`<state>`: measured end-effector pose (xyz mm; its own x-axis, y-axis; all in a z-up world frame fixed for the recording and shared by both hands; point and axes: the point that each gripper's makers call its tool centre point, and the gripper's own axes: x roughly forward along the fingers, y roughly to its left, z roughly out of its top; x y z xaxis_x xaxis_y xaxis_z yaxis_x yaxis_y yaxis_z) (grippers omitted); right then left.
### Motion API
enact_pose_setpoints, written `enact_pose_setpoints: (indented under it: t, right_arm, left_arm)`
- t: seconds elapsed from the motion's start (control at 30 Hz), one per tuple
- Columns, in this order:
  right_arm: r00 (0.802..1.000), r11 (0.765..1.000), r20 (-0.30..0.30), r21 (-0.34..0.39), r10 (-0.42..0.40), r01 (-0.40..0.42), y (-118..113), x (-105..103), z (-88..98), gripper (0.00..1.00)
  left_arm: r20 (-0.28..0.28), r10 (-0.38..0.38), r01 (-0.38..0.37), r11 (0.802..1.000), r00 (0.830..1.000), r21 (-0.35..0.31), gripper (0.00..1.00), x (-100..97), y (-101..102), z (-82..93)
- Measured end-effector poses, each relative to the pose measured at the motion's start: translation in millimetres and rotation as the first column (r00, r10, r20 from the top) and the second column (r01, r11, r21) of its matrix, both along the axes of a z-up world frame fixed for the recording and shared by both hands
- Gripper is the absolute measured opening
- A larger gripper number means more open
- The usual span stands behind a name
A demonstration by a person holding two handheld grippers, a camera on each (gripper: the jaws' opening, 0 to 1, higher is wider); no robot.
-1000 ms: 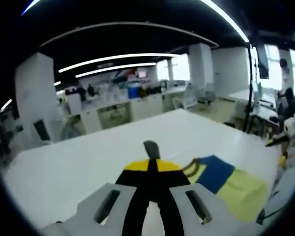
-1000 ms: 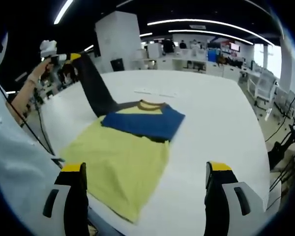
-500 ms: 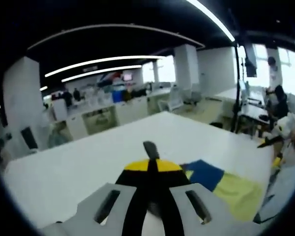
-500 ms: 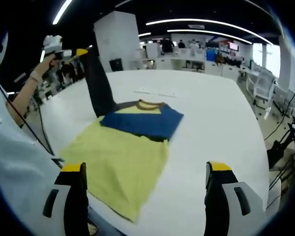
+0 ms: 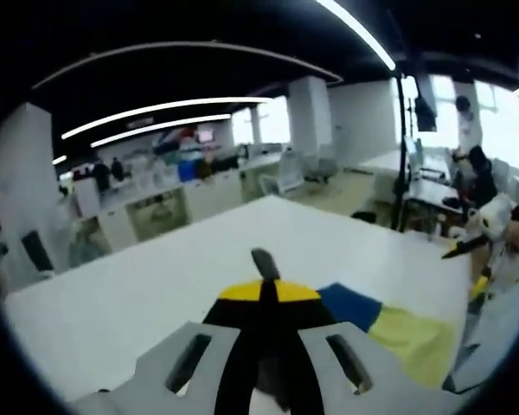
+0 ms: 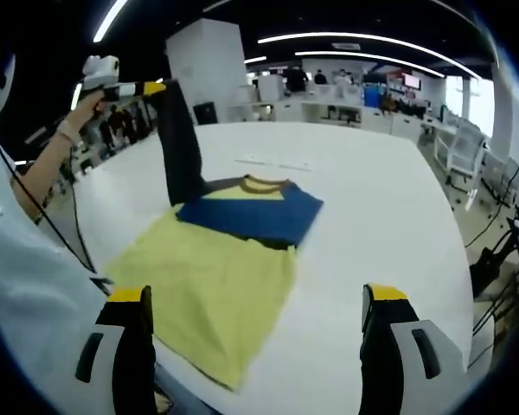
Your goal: Fold the garment on the visible template until the final outline fits inside the template.
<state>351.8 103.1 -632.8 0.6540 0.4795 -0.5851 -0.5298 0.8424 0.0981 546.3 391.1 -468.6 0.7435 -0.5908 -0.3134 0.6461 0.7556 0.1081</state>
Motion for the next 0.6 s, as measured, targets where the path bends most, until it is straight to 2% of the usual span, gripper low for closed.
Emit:
enact_pose_setpoints:
  t: [0.1, 0.27, 0.6]
  right_arm:
    - [1.000, 1.000, 0.002, 0.000, 0.001, -0.001, 0, 0, 0.6, 1.00]
    - [1.000, 1.000, -0.001, -0.001, -0.001, 0.001, 0, -1, -0.2, 1.00]
    - [1.000, 1.000, -0.013, 0.004, -0.009, 0.009, 0, -4, -2.9, 0.98]
  left_arm:
    - [-0.008, -0.020, 0.020, 1.000, 1.000, -0.020, 0.00, 0.2, -10, -2.1]
    - [-0.008, -0.034, 0.034, 0.999, 0.999, 0.008, 0.00, 3.3, -22, -6.2]
    - [-0.036, -0.078, 0.078, 0.997, 0.996, -0.012, 0.00, 3.2, -45, -18.9]
